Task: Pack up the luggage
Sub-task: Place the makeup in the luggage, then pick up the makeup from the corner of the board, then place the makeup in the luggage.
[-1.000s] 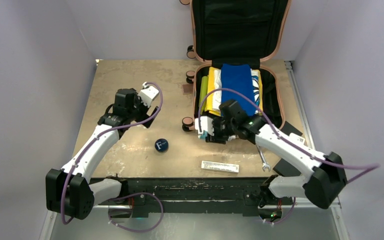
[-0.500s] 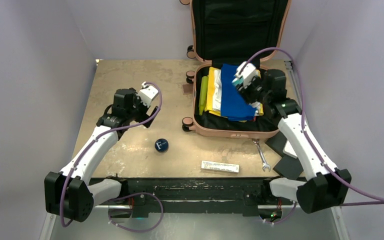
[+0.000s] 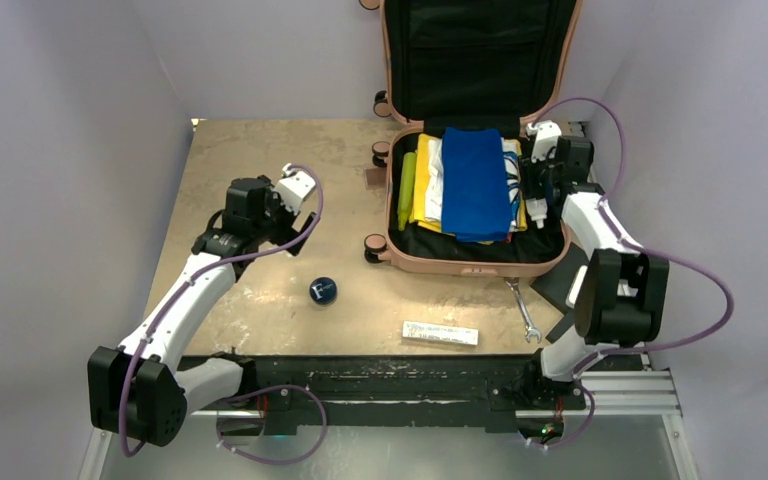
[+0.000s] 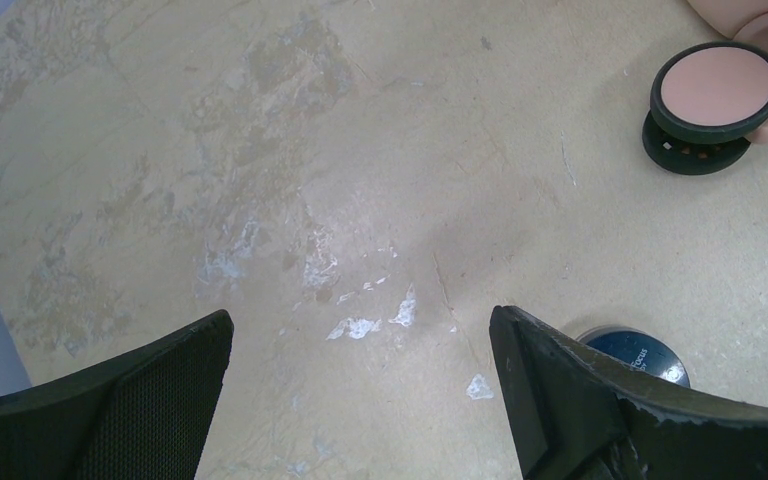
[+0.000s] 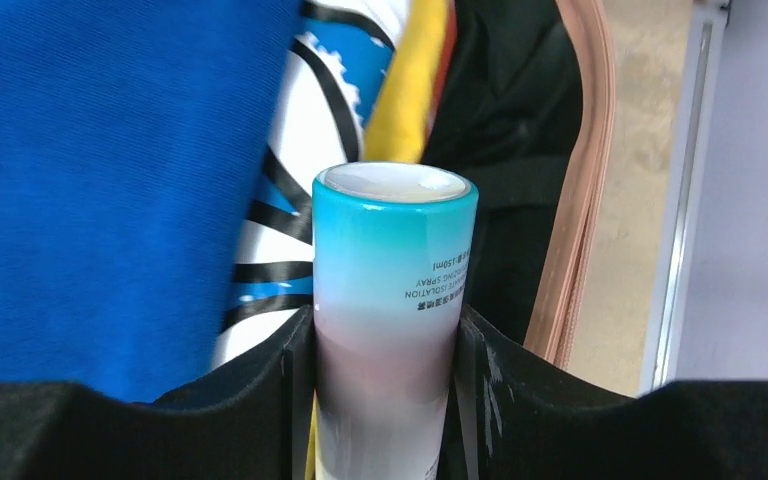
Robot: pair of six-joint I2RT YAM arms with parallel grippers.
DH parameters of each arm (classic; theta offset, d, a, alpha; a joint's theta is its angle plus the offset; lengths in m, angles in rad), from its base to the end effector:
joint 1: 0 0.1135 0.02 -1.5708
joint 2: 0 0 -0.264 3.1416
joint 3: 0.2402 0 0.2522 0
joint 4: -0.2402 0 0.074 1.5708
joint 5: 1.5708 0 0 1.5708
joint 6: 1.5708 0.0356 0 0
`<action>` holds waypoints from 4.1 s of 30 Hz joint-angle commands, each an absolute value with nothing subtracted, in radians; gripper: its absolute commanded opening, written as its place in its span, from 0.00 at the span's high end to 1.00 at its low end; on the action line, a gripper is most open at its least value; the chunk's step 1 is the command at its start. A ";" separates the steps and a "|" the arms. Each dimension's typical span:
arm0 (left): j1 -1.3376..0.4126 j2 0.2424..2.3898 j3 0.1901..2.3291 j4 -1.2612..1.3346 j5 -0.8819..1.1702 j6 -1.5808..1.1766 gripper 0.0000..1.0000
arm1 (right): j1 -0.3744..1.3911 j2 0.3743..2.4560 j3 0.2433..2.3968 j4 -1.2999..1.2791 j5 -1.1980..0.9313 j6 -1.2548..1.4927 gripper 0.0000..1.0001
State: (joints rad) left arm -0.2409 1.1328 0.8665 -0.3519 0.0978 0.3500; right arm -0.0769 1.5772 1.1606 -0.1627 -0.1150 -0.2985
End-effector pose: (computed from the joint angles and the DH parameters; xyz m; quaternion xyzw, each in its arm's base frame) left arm 0.2413 -0.0629 0.2826 0.2799 0.8426 -0.0184 0.4596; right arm 0.3607 -0.0237 0.2734 -0.1243 0.8698 -0.0390 0.4760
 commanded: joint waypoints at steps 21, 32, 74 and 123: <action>-0.230 1.117 0.854 -0.310 0.115 0.330 0.01 | -0.094 1.560 1.237 -0.015 0.023 -0.347 0.01; -0.229 1.123 0.859 -0.312 0.113 0.330 0.01 | 0.007 1.176 1.202 -0.474 -0.657 -0.893 0.01; -0.189 1.146 0.855 -0.307 0.069 0.333 0.01 | 0.965 1.392 0.688 -0.376 -0.238 -0.704 0.32; -0.186 1.415 1.084 -0.178 0.011 0.273 0.01 | -0.035 1.596 1.384 -0.146 0.013 -0.279 0.82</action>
